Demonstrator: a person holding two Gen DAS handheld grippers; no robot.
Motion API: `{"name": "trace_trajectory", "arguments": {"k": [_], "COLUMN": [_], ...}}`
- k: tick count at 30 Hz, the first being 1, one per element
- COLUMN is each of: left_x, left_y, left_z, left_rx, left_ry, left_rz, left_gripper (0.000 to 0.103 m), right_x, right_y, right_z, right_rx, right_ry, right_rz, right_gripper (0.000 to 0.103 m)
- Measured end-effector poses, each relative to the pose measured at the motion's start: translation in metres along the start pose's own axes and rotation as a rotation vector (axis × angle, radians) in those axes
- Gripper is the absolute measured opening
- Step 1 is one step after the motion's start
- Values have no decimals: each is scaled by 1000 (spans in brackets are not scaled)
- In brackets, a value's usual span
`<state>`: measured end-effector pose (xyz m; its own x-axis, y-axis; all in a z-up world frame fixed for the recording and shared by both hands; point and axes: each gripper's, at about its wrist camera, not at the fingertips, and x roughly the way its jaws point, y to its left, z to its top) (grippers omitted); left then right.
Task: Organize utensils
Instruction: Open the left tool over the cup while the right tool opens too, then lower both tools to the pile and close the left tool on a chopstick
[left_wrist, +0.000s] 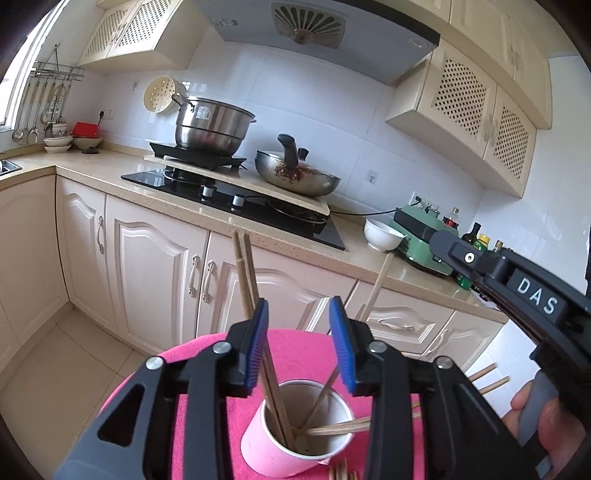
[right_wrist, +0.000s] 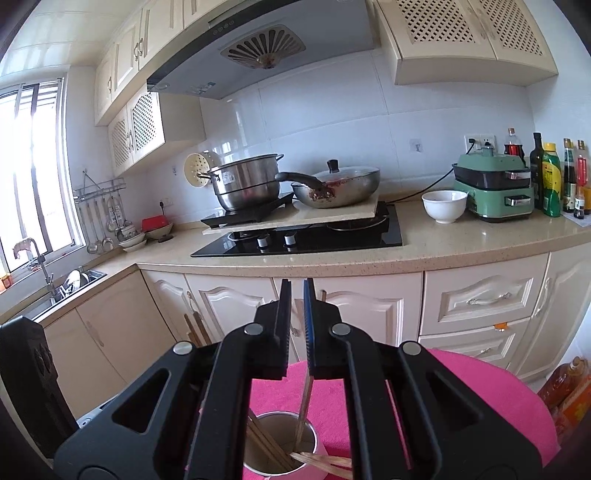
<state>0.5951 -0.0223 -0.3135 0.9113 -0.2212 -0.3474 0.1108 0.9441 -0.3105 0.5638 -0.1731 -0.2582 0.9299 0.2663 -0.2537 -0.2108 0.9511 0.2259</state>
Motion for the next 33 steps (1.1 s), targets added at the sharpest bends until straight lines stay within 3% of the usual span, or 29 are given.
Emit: {"name": "trace_trajectory", "arguments": {"k": [1, 5, 12, 15, 18, 23, 27, 33], "left_x": [-4, -21, -54, -59, -56, -36, -23, -3], "left_y": [-2, -9, -19, -22, -24, -27, -37, -40], "left_z": [2, 9, 6, -6, -31, -86, -118, -152], "left_rx": [3, 23, 74, 88, 104, 60, 136, 169], "left_ry": [0, 11, 65, 144, 279, 570, 664, 770], "left_rz": [0, 7, 44, 56, 58, -11, 4, 25], "left_gripper": [35, 36, 40, 42, 44, 44, 44, 44], "right_x": [-3, -21, -65, -85, -98, -115, -118, -114], "right_y": [1, 0, -7, -17, -31, -62, -80, -94], "right_z": [3, 15, 34, 32, 23, -14, -53, -103], "right_rx": [0, 8, -38, -63, -66, -36, -8, 54], "right_ry": [-1, -19, -29, -5, 41, 186, 324, 483], "right_rz": [3, 14, -18, -61, -100, -188, -236, -247], "right_gripper": [10, 45, 46, 49, 50, 50, 50, 50]}}
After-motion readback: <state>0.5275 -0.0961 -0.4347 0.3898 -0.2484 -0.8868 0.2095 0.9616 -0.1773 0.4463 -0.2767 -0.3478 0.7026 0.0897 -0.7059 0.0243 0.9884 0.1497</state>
